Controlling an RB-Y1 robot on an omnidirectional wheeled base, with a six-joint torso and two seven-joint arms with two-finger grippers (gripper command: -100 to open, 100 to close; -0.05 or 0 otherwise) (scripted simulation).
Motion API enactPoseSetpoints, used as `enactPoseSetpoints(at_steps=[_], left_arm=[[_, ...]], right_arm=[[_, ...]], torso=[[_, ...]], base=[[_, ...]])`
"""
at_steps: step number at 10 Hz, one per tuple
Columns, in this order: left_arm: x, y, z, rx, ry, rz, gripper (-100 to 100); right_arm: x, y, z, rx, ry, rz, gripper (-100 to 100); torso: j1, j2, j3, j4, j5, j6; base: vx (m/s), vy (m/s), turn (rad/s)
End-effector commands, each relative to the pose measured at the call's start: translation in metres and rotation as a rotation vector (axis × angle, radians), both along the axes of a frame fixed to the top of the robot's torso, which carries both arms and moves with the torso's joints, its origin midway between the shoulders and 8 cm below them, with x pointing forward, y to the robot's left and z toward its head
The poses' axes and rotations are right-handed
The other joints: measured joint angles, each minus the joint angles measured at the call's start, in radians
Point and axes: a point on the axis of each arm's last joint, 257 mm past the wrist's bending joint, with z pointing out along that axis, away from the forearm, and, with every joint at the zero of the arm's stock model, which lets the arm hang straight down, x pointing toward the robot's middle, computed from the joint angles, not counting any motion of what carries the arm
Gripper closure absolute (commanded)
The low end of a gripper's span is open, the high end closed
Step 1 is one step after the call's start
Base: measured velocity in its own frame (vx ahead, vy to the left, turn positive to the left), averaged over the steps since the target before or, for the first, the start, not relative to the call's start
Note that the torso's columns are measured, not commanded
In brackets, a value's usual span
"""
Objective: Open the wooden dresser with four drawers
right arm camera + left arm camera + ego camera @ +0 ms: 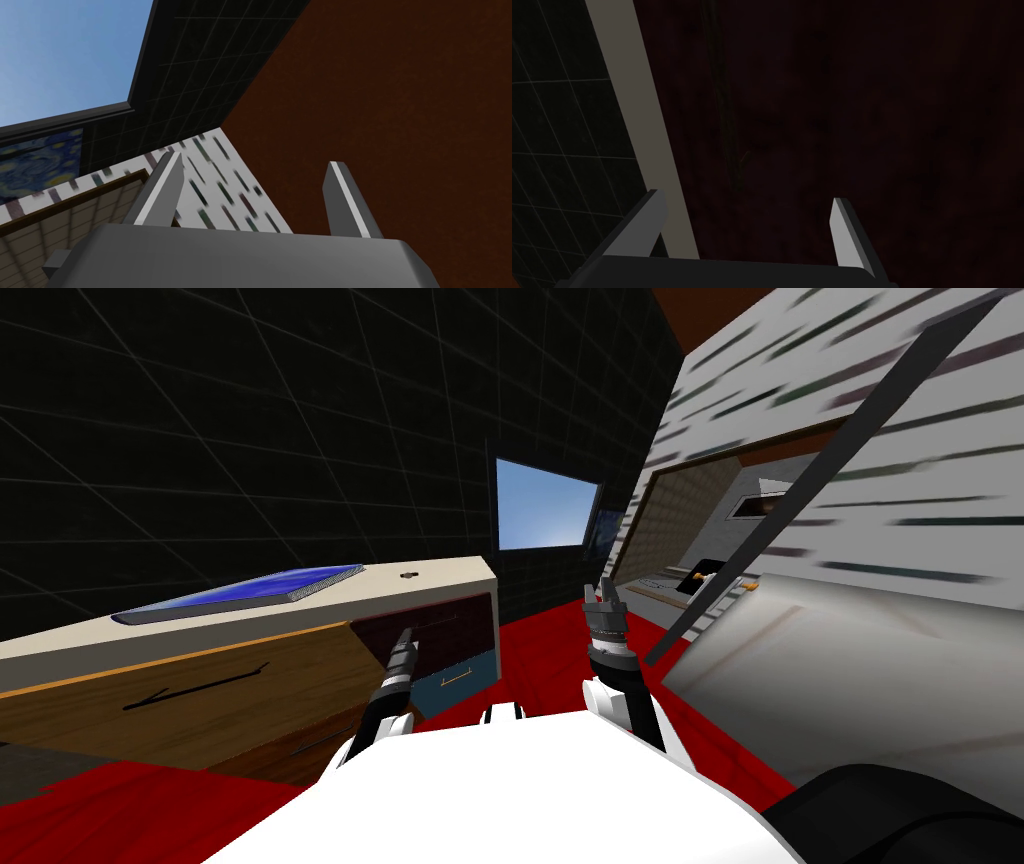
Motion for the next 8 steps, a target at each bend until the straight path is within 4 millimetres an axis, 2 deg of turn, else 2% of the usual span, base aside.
enactPoseSetpoints(at_steps=[1, 3, 4, 5, 6, 7, 8], left_arm=[[0.000, -0.003, -0.004, -0.022, 0.001, 0.008, -100], [0.000, 0.000, 0.007, -0.021, 0.002, 0.015, -100], [-0.001, 0.000, 0.004, -0.021, 0.000, 0.013, -100], [0.000, -0.003, -0.003, -0.024, 0.002, 0.010, 100], [0.000, -0.002, 0.000, -0.024, 0.003, 0.011, 100], [0.002, 0.003, 0.008, 0.019, -0.002, -0.005, -100], [0.002, 0.007, 0.010, 0.046, 0.003, -0.014, -100]], right_arm=[[0.000, 0.000, 0.000, 0.000, 0.000, 0.000, 0], [0.000, 0.000, 0.000, 0.000, 0.000, 0.000, 0], [0.000, 0.000, 0.000, 0.000, 0.000, 0.000, 0], [0.000, 0.000, 0.000, 0.000, 0.000, 0.000, 0], [0.000, 0.000, 0.000, 0.000, 0.000, 0.000, 0], [0.000, 0.000, 0.000, 0.000, 0.000, 0.000, 0], [0.000, 0.000, 0.000, 0.000, 0.000, 0.000, 0]], torso=[[0.000, 0.000, 0.000, 0.000, 0.000, 0.000], [0.001, -0.002, -0.001, 0.000, 0.000, 0.000], [0.001, -0.004, -0.002, -0.001, 0.000, 0.000], [-0.002, -0.001, -0.001, 0.000, 0.000, 0.000], [-0.005, 0.004, 0.002, 0.001, -0.001, 0.000], [-0.001, -0.002, 0.000, -0.002, 0.002, 0.001], [0.002, -0.005, -0.003, -0.002, 0.001, 0.000]], base=[[0.011, -0.022, 0.002], [0.071, 0.026, -0.028], [0.036, 0.020, -0.005], [-0.049, -0.020, 0.041], [-0.033, -0.014, 0.019], [-0.011, -0.012, -0.004], [-0.004, -0.008, 0.005]])
